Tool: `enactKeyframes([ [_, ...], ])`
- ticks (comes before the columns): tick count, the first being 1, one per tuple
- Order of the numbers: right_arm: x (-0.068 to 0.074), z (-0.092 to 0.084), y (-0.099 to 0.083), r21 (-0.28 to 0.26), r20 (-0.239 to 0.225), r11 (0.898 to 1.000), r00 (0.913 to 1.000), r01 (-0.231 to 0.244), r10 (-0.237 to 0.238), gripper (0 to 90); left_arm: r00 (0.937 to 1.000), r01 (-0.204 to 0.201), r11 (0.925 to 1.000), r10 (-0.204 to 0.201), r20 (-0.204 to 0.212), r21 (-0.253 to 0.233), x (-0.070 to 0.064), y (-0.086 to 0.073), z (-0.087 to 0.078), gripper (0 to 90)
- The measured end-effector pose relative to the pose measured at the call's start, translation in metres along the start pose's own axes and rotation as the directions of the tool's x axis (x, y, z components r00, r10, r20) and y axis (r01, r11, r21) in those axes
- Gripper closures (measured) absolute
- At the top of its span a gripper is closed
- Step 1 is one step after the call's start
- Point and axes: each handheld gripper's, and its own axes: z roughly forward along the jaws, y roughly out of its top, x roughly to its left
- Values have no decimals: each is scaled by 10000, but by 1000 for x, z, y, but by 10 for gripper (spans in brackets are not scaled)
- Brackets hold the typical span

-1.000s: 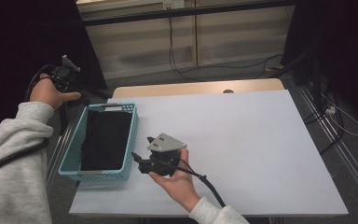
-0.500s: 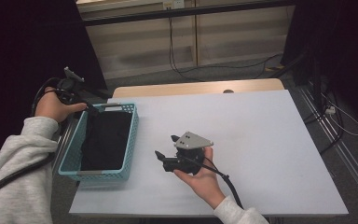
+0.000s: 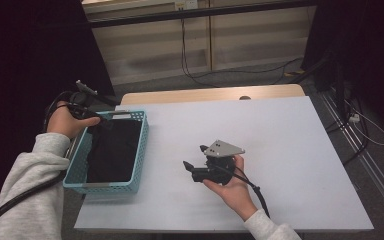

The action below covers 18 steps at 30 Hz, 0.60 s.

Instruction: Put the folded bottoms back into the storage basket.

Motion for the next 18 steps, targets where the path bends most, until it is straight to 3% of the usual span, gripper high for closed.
enactKeyframes([
  [8,-14,-2,-11,659,-114,9978,9999,-114,122,249,9998,83,9999,-81,185,-119,-5,-6,6,294],
  [12,-20,-6,-12,707,-46,9975,10000,-30,33,247,9994,107,9999,-102,321,-134,-5,-13,11,290],
  [13,-21,-8,-12,723,2,9974,10000,0,0,247,9995,-44,10000,47,327,-74,-4,-14,11,289],
  [18,-26,-12,-14,765,-14,9971,10000,-45,46,243,9988,134,9997,-126,463,-181,-3,-26,17,292],
])
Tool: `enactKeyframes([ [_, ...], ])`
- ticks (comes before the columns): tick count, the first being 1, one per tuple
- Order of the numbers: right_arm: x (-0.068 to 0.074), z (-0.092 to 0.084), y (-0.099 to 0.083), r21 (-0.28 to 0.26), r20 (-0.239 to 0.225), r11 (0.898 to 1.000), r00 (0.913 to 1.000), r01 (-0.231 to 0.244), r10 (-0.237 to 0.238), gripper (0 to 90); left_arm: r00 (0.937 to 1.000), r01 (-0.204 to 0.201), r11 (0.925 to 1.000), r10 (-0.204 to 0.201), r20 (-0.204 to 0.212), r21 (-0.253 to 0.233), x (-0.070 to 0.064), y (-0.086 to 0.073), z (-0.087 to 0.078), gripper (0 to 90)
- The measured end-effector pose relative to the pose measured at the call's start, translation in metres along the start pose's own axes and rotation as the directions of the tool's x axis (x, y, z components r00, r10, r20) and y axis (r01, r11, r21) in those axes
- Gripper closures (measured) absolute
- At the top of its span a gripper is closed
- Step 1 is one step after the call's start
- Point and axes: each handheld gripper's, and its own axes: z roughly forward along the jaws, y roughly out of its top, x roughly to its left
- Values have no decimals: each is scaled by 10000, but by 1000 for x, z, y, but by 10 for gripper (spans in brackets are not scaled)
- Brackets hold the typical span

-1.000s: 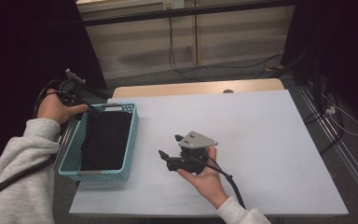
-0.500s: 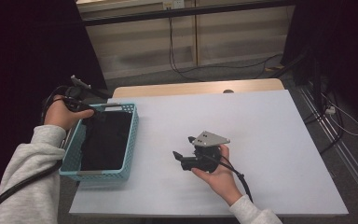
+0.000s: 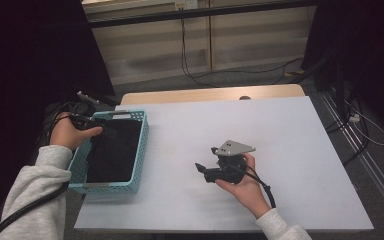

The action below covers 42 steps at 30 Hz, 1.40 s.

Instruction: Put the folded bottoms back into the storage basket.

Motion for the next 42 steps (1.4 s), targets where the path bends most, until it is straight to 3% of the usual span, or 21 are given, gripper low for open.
enactKeyframes([
  [15,-9,-8,-17,113,135,9998,9998,-142,141,241,9987,433,9990,-429,283,-121,17,-31,28,321],
  [20,-11,-10,-22,157,163,9997,9997,-183,181,239,9988,433,9990,-434,208,47,22,-41,39,415],
  [22,-12,-12,-23,111,205,9997,9995,-236,234,238,9995,317,9994,-316,-45,147,24,-43,42,474],
  [23,-12,-13,-24,87,222,9996,9994,-254,252,238,9989,454,9987,-452,-76,229,25,-46,44,505],
  [29,-17,-17,-29,95,353,9995,9989,-307,303,237,9980,502,9952,-468,-417,836,31,-58,57,764],
  [36,-18,-20,-29,-27,398,9995,9987,-309,309,236,9965,580,9918,-505,-671,1140,35,-64,71,836],
  [42,-17,-21,-28,-45,339,9994,9989,-332,333,235,9970,586,9879,-505,-592,1438,33,-61,78,873],
])
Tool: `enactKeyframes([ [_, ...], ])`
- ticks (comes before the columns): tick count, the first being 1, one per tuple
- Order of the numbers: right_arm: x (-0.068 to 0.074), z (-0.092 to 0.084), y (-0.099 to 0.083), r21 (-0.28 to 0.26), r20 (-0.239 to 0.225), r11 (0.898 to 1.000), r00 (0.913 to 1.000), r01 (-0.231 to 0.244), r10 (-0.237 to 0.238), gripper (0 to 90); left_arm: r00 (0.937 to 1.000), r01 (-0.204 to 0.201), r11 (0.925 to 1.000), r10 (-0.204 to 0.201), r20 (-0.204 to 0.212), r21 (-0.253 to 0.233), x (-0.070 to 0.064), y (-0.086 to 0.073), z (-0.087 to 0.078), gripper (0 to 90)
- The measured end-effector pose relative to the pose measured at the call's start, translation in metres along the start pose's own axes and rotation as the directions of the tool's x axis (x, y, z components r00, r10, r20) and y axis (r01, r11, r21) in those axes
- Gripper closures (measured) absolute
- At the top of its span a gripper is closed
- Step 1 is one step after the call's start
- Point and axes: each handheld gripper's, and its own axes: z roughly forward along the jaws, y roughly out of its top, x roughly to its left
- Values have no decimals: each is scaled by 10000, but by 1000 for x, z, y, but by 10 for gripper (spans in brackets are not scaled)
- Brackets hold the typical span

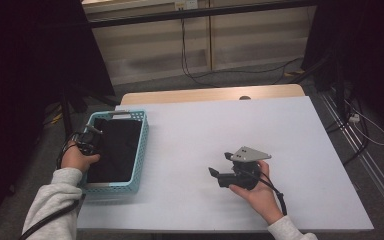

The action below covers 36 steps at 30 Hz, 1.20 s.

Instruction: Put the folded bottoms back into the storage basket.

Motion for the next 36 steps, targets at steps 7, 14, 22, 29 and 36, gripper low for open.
enactKeyframes([
  [7,-2,-2,-2,69,57,10000,10000,-36,36,234,9991,393,9989,-397,162,253,7,-1,1,900],
  [14,-5,-2,-2,72,106,9999,9999,-71,70,232,9985,545,9964,-548,37,654,13,-2,-1,900],
  [22,-6,-2,-4,175,101,9998,9999,31,-33,228,9986,485,9966,-497,163,659,16,-8,-5,900],
  [29,-9,-5,-8,270,165,9996,9999,-2,-3,226,9988,427,9988,-432,224,224,9,-5,-17,768],
  [36,-13,-9,-9,284,215,9996,9998,2,-8,223,9990,318,9982,-302,325,-510,-6,5,-30,585],
])
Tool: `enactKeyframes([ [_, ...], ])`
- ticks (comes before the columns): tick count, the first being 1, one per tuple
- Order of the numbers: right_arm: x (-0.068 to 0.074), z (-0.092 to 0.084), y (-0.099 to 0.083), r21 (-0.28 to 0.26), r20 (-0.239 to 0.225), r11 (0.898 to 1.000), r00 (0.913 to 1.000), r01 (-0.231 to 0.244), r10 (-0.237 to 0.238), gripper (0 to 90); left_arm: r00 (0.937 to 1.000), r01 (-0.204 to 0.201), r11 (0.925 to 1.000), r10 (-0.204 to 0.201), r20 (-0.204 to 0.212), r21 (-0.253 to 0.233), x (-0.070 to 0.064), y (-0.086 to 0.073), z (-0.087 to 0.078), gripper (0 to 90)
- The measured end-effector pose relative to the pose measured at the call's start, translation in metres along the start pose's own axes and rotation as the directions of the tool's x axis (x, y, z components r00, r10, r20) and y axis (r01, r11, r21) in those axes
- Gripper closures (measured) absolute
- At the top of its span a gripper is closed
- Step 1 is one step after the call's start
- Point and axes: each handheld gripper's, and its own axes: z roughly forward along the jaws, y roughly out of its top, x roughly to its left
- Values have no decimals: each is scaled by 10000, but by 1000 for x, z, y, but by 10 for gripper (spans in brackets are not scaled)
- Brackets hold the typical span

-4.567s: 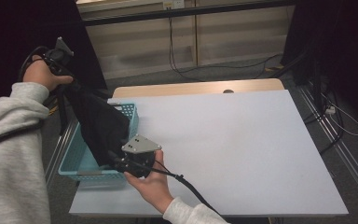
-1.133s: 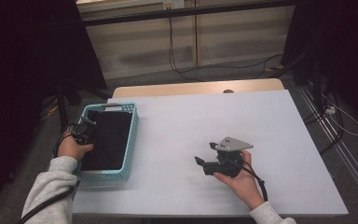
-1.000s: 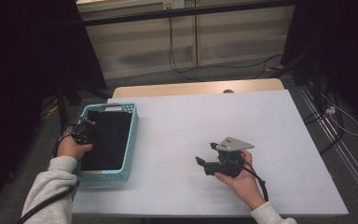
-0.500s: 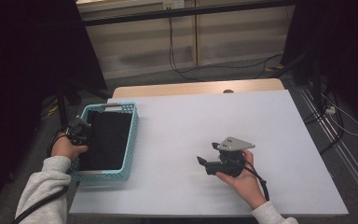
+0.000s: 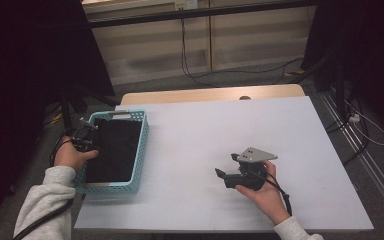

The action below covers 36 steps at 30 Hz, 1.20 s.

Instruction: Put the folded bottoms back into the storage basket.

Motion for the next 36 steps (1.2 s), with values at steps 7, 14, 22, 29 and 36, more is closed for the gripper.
enactKeyframes([
  [7,-4,-7,-2,-19,93,10000,9999,-96,97,218,9990,-137,9981,163,427,-606,-19,10,-10,415],
  [14,-9,-14,-5,5,171,9998,9997,-179,179,218,9938,-562,9937,650,903,-970,-43,20,-12,343],
  [22,-12,-17,-9,118,127,9997,9997,-229,228,214,9831,-1034,9873,1198,1386,-1206,-70,27,-11,305],
  [29,-14,-20,-12,211,82,9995,9997,-251,250,214,9746,-1293,9804,1534,1634,-1488,-89,33,-10,282],
  [36,-16,-25,-13,218,129,9994,9996,-273,271,209,9658,-1629,9741,1899,1766,-1566,-104,35,-11,271],
])
